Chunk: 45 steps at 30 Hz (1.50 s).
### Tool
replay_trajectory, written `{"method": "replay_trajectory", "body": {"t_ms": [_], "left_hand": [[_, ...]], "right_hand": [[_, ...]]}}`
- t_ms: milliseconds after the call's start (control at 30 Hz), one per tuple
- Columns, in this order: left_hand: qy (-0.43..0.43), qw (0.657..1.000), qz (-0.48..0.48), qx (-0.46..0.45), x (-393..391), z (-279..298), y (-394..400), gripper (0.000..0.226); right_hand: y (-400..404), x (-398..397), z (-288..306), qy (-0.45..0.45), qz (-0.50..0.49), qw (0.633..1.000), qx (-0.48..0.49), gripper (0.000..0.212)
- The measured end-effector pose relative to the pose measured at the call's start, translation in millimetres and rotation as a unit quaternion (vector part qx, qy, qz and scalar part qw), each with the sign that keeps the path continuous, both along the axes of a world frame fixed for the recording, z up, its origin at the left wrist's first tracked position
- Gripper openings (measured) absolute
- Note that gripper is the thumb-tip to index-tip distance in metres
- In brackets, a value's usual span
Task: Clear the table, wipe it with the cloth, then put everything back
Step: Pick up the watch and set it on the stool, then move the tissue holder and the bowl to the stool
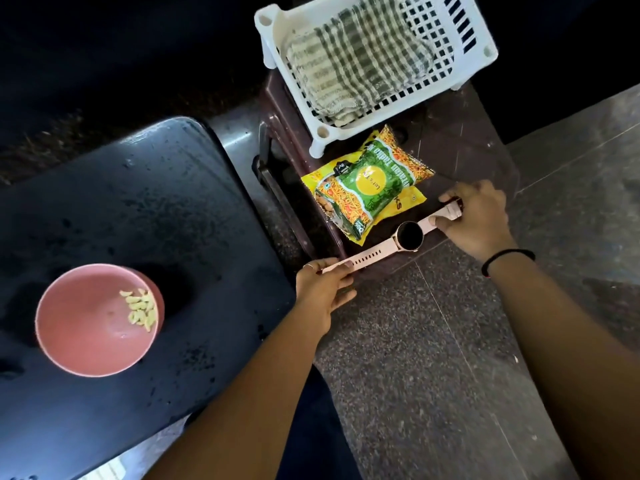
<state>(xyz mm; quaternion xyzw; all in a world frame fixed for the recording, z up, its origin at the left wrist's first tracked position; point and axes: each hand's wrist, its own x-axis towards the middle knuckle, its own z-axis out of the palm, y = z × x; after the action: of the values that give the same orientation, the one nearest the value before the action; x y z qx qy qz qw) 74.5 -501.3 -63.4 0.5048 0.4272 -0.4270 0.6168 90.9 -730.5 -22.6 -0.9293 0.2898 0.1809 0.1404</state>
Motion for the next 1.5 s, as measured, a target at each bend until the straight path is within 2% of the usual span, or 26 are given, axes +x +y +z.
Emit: {"method": "replay_trajectory", "body": {"t_ms": [100,167,233,367,500,600,667,733,867,933,1033,1133,1167,1233,1267,1367,1433,1500], "left_hand": [[-0.016,0.999,-0.030,0.035,-1,3,9,0.035],[-0.028,0.997,-0.041,0.065,-5,6,19,0.020],[-0.039,0.995,-0.047,0.085,-13,10,34,0.008],[-0.055,0.994,-0.044,0.078,-32,20,82,0.012],[-0.130,0.984,-0.060,0.108,-49,33,151,0.016],[-0.237,0.954,-0.054,0.176,-58,47,216,0.018],[-0.282,0.931,0.001,0.233,-66,50,288,0.021],[-0.302,0.916,0.058,0.257,-59,52,324,0.024],[-0.284,0.884,0.215,0.305,-45,48,390,0.024],[-0.267,0.855,0.274,0.349,-54,44,452,0.021],[-0.251,0.827,0.300,0.404,-65,37,510,0.020],[-0.276,0.803,0.238,0.472,-69,38,546,0.021],[-0.281,0.783,0.182,0.524,-67,39,553,0.027],[-0.246,0.741,0.031,0.624,-59,41,568,0.053],[-0.224,0.735,-0.038,0.639,-53,40,575,0.068],[-0.194,0.746,-0.192,0.607,-35,30,596,0.098],[-0.178,0.746,-0.250,0.591,-25,21,605,0.107],[-0.162,0.731,-0.272,0.604,-18,17,610,0.111]], "right_hand": [[17,-8,9,-0.071,-0.059,0.996,-0.018,0.032],[38,-13,17,-0.152,-0.070,0.986,-0.021,0.026],[73,-20,23,-0.207,-0.029,0.978,-0.020,0.025],[187,-23,33,-0.281,0.113,0.951,0.059,0.030],[304,-12,32,-0.233,0.198,0.939,0.157,0.039],[377,5,30,-0.190,0.218,0.940,0.182,0.043],[447,10,28,-0.163,0.246,0.935,0.196,0.046],[465,24,25,-0.149,0.229,0.945,0.181,0.051],[454,49,13,-0.116,0.181,0.974,0.075,0.060],[470,50,7,-0.051,0.148,0.985,0.068,0.060],[462,48,0,0.051,0.092,0.989,0.106,0.048],[443,36,-14,0.061,0.034,0.988,0.140,0.018],[439,32,-16,0.051,0.002,0.986,0.161,0.019],[443,25,-8,0.043,-0.051,0.975,0.211,0.023],[446,23,-3,0.045,-0.074,0.970,0.229,0.024],[450,17,0,0.045,-0.122,0.957,0.261,0.024],[450,15,0,0.034,-0.148,0.949,0.277,0.025],[451,13,2,0.025,-0.164,0.941,0.294,0.023]]}}
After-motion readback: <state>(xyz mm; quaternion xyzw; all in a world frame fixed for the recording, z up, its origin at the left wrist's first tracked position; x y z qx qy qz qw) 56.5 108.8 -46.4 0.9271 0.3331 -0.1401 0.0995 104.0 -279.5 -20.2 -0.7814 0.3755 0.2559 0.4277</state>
